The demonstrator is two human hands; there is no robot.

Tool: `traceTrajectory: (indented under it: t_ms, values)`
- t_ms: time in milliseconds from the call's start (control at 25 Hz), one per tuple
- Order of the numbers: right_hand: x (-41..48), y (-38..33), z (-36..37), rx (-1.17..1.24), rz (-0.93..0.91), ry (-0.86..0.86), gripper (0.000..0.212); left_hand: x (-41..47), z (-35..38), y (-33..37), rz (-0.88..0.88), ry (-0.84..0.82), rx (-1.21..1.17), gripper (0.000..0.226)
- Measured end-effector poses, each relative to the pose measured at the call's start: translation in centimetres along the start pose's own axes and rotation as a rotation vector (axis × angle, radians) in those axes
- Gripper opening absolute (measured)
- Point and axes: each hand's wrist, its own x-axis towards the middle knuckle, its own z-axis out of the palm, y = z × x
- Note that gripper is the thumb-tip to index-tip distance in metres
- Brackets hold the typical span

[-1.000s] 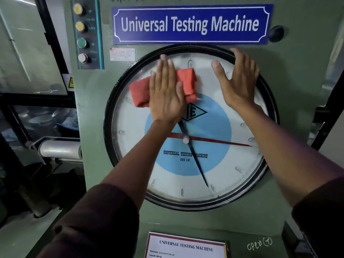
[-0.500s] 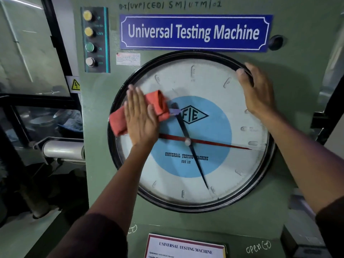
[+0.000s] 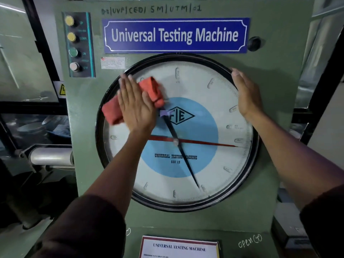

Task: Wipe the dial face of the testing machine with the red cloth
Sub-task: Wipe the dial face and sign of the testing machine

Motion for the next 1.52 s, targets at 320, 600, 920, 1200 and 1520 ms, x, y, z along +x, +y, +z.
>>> traceTrajectory:
  t_ms: [320,600,920,1200,1520]
  values:
    - [2.4,2.3,-0.4,0.24,0.011,-0.131,0.054,-6.5,3.8,11.8,0.764,-0.294,-0.042,0.062]
    - [0.6,0.1,-0.6,0.201,0.011,-0.092,0.041,-8.7,3.9,9.6,1.029,-0.428,0.012,0.06]
    - [-0.8,-1.1,0.3,0.071,-0.022,0.023,0.032,-0.5,0.3,-0.3,0.248,-0.115,0.001,0.062]
    - [-1.2,-1.2,0.4,0.039,-0.06,0.041,0.054,-10.6,-0.7,-7.9,-0.058,-0.156,0.01,0.063]
    - [-1.7,-1.6,1.0,0.022,-0.067,0.1,0.058,-1.8,-0.8,-5.0,0.097,-0.059,0.058,0.063]
